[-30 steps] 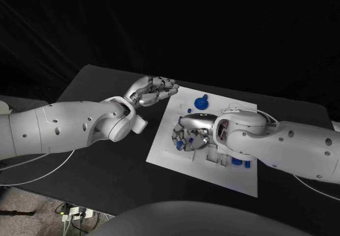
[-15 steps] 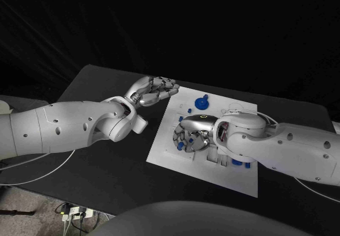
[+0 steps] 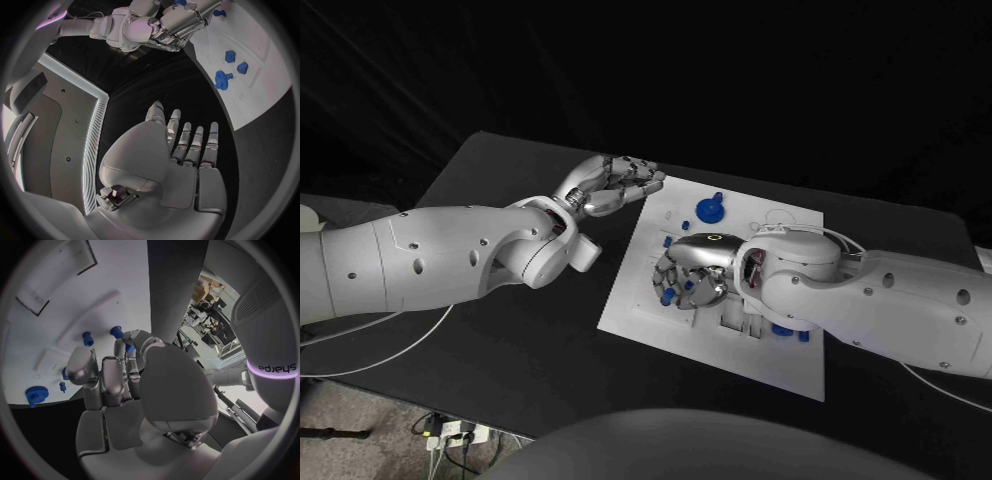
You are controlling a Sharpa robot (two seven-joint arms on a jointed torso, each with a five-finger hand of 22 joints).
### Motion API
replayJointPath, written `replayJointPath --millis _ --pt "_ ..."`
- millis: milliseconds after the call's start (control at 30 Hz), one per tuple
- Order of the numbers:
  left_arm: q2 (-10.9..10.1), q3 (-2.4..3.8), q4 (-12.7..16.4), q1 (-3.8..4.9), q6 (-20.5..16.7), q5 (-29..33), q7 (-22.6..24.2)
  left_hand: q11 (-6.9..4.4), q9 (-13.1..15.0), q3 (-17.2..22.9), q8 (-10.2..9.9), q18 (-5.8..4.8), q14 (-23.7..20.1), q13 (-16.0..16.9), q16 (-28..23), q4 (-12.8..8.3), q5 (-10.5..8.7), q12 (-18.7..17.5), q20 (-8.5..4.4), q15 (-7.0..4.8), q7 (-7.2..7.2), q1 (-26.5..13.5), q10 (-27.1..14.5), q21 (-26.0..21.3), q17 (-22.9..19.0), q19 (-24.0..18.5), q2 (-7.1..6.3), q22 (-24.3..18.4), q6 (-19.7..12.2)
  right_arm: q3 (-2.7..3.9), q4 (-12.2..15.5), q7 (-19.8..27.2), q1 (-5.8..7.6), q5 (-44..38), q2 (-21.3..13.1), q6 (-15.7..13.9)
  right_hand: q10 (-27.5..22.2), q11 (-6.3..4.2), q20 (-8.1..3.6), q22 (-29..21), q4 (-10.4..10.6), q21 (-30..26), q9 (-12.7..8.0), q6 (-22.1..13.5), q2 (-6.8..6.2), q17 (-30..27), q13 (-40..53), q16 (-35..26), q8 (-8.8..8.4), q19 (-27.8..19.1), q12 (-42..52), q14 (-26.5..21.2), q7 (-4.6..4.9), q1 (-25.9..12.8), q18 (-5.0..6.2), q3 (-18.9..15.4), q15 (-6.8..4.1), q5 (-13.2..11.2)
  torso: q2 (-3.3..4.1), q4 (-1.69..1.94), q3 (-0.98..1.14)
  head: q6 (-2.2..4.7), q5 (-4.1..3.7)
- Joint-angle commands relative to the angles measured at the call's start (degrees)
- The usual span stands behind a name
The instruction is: Assemble the parts on the task board
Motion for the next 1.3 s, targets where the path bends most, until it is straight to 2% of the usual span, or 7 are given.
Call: replayJointPath --millis 33,600,700,833,1067,1200,1300 --pt "0.12 0.05 0.10 0.01 0.52 0.25 0.25 0.42 0.08 -0.18 0.30 -0.39 -0.08 0.08 0.39 -0.06 0.21 0.16 0.00 -0.25 0.32 0.29 0.02 0.29 0.06 0.20 0.40 0.00 0.20 -0.01 -0.11 0.08 -0.18 -1.57 0.02 0.11 -0.28 0.03 0.06 7.25 -0.23 -0.39 0.00 1.03 0.11 -0.09 -0.09 -0.23 0.26 -0.30 -0.34 -0.25 1.20 -0.23 0.11 0.11 0.04 -0.22 -0.01 0.01 0.00 0.00 -0.01" --pt "0.18 0.05 0.09 0.01 0.70 0.24 -0.08 0.43 0.08 -0.13 0.32 -0.39 -0.02 0.08 0.50 -0.08 0.30 0.20 0.00 -0.19 0.33 0.50 0.03 0.32 0.08 0.27 0.47 0.10 0.22 -0.02 -0.43 -0.05 -1.01 -2.08 0.13 0.25 -0.74 0.26 0.22 7.01 -0.76 -1.51 -0.47 0.66 0.34 -0.39 -0.10 -0.59 -0.47 -1.07 -0.80 -0.76 1.44 -0.11 0.31 0.11 0.25 -0.75 -0.03 0.03 0.00 0.00 0.20" --pt "0.21 0.04 0.09 0.01 0.75 0.23 -0.15 0.43 0.08 -0.13 0.32 -0.39 -0.02 0.08 0.50 -0.08 0.30 0.20 0.00 -0.19 0.33 0.50 0.03 0.32 0.08 0.27 0.47 0.10 0.22 -0.02 -0.41 -0.44 -1.07 -2.33 0.06 0.71 -1.81 0.61 0.49 6.80 -1.07 -2.42 -1.55 -1.10 0.59 -0.73 -0.05 -0.95 -2.22 -1.72 -1.41 -1.30 1.91 -0.31 0.46 0.11 0.64 -2.03 -0.03 0.01 0.00 0.00 0.23" --pt "0.24 0.04 0.06 0.01 0.74 0.23 -0.18 0.43 0.08 -0.10 0.32 -0.38 0.01 0.07 0.57 -0.08 0.36 0.17 0.00 -0.16 0.33 0.65 0.02 0.35 0.09 0.31 0.49 0.16 0.23 -0.02 -0.30 -1.34 -1.14 -2.97 -0.12 1.16 -4.52 1.17 0.92 6.11 -1.05 -5.09 -3.99 -5.98 0.43 -1.78 -0.03 -1.91 -5.95 -3.50 -2.63 -2.58 2.01 -1.07 0.92 0.36 1.07 -4.10 -0.01 0.02 0.00 0.00 0.22" --pt "0.23 0.04 0.08 0.01 0.73 0.23 -0.26 0.43 0.08 -0.10 0.32 -0.38 0.01 0.07 0.57 -0.08 0.36 0.17 0.00 -0.16 0.33 0.65 0.02 0.35 0.09 0.31 0.49 0.16 0.23 -0.02 0.10 -2.50 -1.23 -4.96 -0.50 0.88 -11.67 3.22 2.01 4.82 -0.43 -9.95 -8.35 -14.11 -0.63 -4.20 0.68 -3.75 -11.24 -6.34 -4.62 -5.20 -2.11 -3.39 1.67 -0.59 2.15 -10.92 0.01 0.05 0.01 0.00 0.23" --pt "0.16 0.04 0.14 0.01 0.70 0.23 -0.30 0.44 0.07 -0.10 0.32 -0.37 0.05 0.07 0.64 -0.08 0.38 0.14 0.00 -0.13 0.33 0.73 -0.01 0.36 0.10 0.34 0.50 0.19 0.22 -0.02 0.52 -2.50 -1.25 -5.72 -1.04 0.31 -14.26 3.66 2.41 4.34 0.04 -11.70 -10.40 -17.04 -0.95 -4.82 1.67 -4.07 -12.81 -6.96 -4.44 -5.91 -4.34 -4.61 1.93 -2.31 2.46 -16.88 0.00 0.07 0.02 0.00 0.32" --pt "0.10 0.04 0.19 0.01 0.64 0.23 -0.31 0.44 0.07 -0.10 0.32 -0.37 0.05 0.07 0.64 -0.08 0.38 0.14 0.00 -0.13 0.33 0.73 -0.01 0.36 0.10 0.34 0.50 0.19 0.22 -0.02 1.16 -2.53 -1.26 -6.69 -1.84 -0.01 -17.13 3.93 2.66 3.67 0.70 -14.00 -12.42 -19.92 -1.21 -5.93 2.26 -4.88 -14.22 -7.85 -4.66 -6.96 -6.26 -5.37 2.21 -4.75 2.66 -22.86 -0.02 0.07 0.01 0.00 0.31"
